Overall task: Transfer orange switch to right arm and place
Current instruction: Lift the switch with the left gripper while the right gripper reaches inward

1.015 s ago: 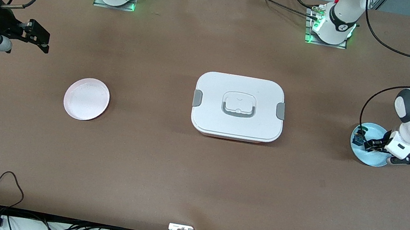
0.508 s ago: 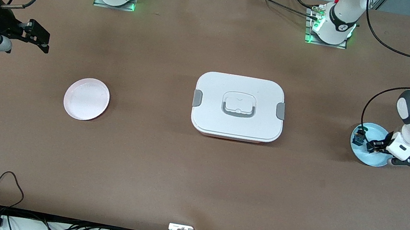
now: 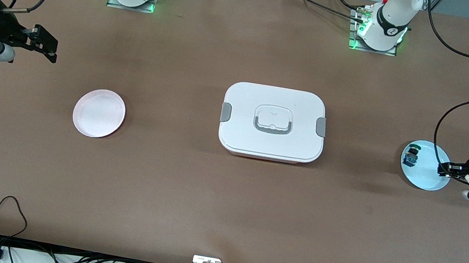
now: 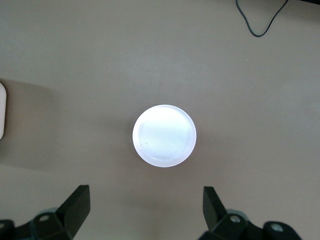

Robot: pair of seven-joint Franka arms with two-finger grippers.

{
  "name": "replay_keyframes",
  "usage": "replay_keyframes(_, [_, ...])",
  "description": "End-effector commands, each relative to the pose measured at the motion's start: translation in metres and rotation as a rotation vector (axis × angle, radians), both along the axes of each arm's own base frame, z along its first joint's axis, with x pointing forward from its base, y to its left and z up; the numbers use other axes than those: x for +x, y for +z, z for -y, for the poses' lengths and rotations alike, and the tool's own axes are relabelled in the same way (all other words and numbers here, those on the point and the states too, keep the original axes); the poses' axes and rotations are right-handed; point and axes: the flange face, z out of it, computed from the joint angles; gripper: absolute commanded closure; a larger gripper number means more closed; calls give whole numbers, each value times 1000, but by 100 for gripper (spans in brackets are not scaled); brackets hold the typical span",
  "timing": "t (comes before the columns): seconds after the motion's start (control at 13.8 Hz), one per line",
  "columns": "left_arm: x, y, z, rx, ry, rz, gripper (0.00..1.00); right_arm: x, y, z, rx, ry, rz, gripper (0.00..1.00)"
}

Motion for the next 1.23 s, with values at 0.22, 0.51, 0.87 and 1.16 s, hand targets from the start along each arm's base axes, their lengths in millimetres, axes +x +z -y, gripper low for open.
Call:
replay_keyframes(0.22, [30,76,70,-137,-111,-89,95,2,-4,-5,-14,13,-5,0])
replay_keyframes(0.51, [25,80,102,-357,-311,-100,96,-6,-24,-15,-22,14,-116,0])
replay_keyframes(0.87, [13,77,136,-677,-595,-77,97,14,-95,-21,25,-2,-191,0])
replay_keyframes(1.16, [12,58,174,-1044,-920,195,98,14,-137,-26,38,7,-116,0])
